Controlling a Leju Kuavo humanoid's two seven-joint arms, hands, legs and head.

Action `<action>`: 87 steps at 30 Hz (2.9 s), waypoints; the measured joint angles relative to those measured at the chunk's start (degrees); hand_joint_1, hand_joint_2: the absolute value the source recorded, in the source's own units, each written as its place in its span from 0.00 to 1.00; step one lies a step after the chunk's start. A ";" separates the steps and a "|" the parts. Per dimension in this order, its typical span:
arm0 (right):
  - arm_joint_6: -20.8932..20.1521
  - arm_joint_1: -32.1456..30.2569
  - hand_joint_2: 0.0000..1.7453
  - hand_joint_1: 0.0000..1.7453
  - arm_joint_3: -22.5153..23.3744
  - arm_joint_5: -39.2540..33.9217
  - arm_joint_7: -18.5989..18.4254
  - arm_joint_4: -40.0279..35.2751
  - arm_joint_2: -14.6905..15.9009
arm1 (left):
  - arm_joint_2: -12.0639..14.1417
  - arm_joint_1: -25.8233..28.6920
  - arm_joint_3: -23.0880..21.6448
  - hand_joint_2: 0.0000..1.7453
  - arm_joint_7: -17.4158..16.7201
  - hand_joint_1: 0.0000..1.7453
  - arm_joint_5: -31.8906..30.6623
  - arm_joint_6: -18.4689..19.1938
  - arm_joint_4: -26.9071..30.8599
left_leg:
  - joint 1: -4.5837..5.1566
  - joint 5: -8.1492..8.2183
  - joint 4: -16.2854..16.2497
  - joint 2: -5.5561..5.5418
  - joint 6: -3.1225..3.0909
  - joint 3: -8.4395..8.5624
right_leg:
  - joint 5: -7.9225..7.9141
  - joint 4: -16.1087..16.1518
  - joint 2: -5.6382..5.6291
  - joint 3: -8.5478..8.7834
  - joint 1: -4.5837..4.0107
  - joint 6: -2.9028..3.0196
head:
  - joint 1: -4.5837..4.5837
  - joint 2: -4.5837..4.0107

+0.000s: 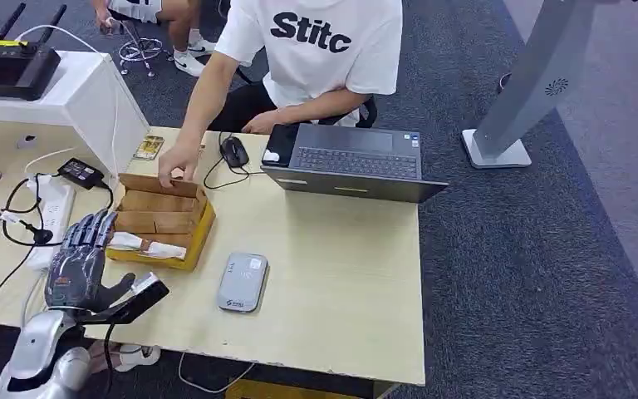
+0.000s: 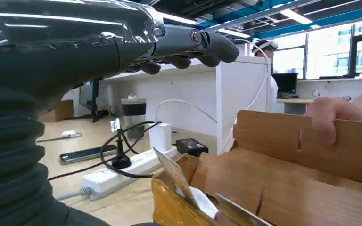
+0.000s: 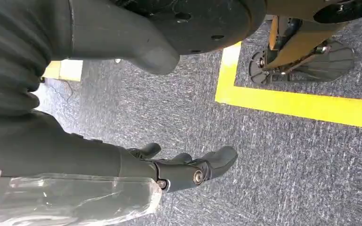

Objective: Pass the card to the sensor for recognition and then transmit it.

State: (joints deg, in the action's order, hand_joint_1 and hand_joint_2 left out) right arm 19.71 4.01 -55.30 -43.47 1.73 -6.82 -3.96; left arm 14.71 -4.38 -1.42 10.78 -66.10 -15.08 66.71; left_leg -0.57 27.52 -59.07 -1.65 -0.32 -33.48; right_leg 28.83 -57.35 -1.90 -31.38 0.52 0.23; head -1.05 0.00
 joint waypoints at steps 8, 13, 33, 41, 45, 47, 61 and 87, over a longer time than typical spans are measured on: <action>0.00 0.07 1.00 0.00 -0.79 0.26 -0.02 0.00 0.00 | -0.87 -1.69 -1.11 1.00 -0.48 0.00 -0.42 -0.04 -2.40 | 0.00 0.00 0.00 0.00 0.00 0.00 | 0.00 0.00 0.01 0.00 0.00 0.00 | 0.00 0.00; -0.09 0.11 1.00 0.00 -0.85 0.28 -0.09 0.00 0.00 | -1.35 -2.37 -1.55 1.00 -0.52 0.00 -0.63 -0.07 -3.71 | 0.00 0.00 0.00 0.00 0.00 0.00 | 0.00 0.00 0.00 -0.01 0.00 0.00 | 0.00 0.00; -0.24 0.17 1.00 0.00 -0.96 0.24 -0.33 0.00 0.00 | -1.49 -3.10 -2.75 1.00 0.85 0.90 0.15 0.42 -7.10 | 0.00 0.00 0.00 0.00 0.00 0.00 | 0.00 0.00 0.00 0.00 0.00 0.00 | 0.00 0.00; -0.26 0.17 1.00 0.00 -1.18 -0.09 0.00 0.00 0.02 | -0.50 -3.23 -3.10 1.00 1.31 1.00 1.51 1.51 -7.19 | -0.01 0.00 0.00 0.00 0.00 0.00 | 0.00 0.00 0.00 0.00 -0.01 0.00 | 0.02 0.00; -0.24 0.17 1.00 0.00 -1.22 -0.24 0.00 0.00 0.02 | -0.20 -3.23 -3.19 1.00 1.38 1.00 1.73 1.51 -7.19 | -0.01 0.00 0.00 0.00 0.00 -0.01 | 0.00 0.00 0.00 0.00 -0.01 0.00 | 0.00 0.00; -0.24 0.17 1.00 0.00 -1.25 -0.26 0.00 0.00 0.02 | -0.20 -3.22 -3.19 1.00 1.40 1.00 1.77 1.51 -7.19 | -0.01 0.00 0.00 0.00 0.00 -0.01 | 0.00 0.00 0.00 0.00 -0.01 0.00 | 0.00 0.00; -0.22 0.19 1.00 0.00 -1.90 -0.81 0.00 0.00 0.02 | -0.15 -3.23 -3.26 1.00 0.92 1.00 2.05 1.36 -7.19 | -0.01 0.00 0.00 0.00 0.00 -0.01 | 0.00 0.00 0.00 0.00 -0.01 0.00 | 0.00 0.00; -0.13 0.20 1.00 0.00 -2.25 -1.57 0.24 0.00 0.02 | 1.22 -5.14 -3.26 1.00 -1.03 1.00 0.44 -0.90 -6.91 | -0.01 0.00 0.00 0.00 0.00 0.00 | 0.00 0.00 -0.01 0.00 -0.01 0.00 | 0.00 0.00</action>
State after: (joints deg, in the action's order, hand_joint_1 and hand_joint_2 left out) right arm 19.58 4.21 -57.55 -45.05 1.97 -6.82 -3.93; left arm 15.93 -9.52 -4.68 9.75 -65.66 -15.98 59.80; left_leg -0.58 27.52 -59.07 -1.65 -0.32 -33.48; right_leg 28.83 -57.36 -1.91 -31.38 0.51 0.24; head -1.05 0.00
